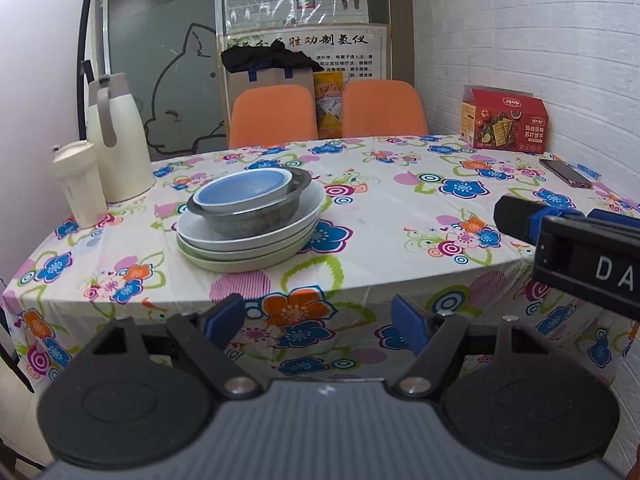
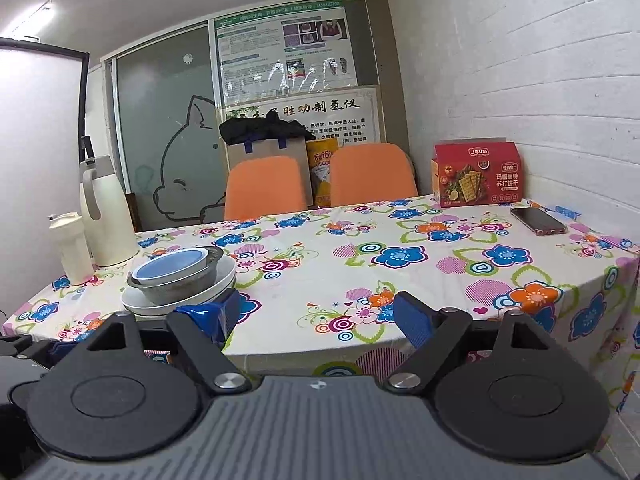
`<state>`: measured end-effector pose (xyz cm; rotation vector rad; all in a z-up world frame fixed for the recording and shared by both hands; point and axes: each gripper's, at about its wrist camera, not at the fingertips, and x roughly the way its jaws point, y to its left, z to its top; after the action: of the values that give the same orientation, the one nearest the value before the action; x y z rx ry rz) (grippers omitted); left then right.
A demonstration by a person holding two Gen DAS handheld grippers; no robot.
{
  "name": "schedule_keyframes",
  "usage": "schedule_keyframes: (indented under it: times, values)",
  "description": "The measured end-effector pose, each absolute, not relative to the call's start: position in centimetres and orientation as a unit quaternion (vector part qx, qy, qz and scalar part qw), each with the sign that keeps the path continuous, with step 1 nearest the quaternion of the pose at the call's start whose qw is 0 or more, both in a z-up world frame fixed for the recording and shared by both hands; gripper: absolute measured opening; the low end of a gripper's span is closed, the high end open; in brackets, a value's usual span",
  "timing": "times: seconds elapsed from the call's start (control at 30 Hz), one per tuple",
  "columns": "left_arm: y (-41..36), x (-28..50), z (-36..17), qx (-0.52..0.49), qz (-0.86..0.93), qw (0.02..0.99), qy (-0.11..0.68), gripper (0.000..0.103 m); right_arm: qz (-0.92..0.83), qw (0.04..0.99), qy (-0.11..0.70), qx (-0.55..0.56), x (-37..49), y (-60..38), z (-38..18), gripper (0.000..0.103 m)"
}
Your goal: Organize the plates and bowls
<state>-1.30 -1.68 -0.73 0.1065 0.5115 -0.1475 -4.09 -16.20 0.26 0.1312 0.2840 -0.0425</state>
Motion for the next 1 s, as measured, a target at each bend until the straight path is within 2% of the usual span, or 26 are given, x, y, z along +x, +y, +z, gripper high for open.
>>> schedule_keyframes:
  times: [0.73,1.0]
  values:
    - [-1.3,-0.9,-1.0,0.048,-0.061,0.961,0.266,0.074,-0.029,0.986,0.158,0.049,-3.7,-15.9,-0.2,0.071]
    - [-1.1,-0.8,-1.3,0.049,-0.059,0.960,0.271,0.074,-0.006,0.979,0.192,0.060,-2.8,-15.8,-1.1,0.071]
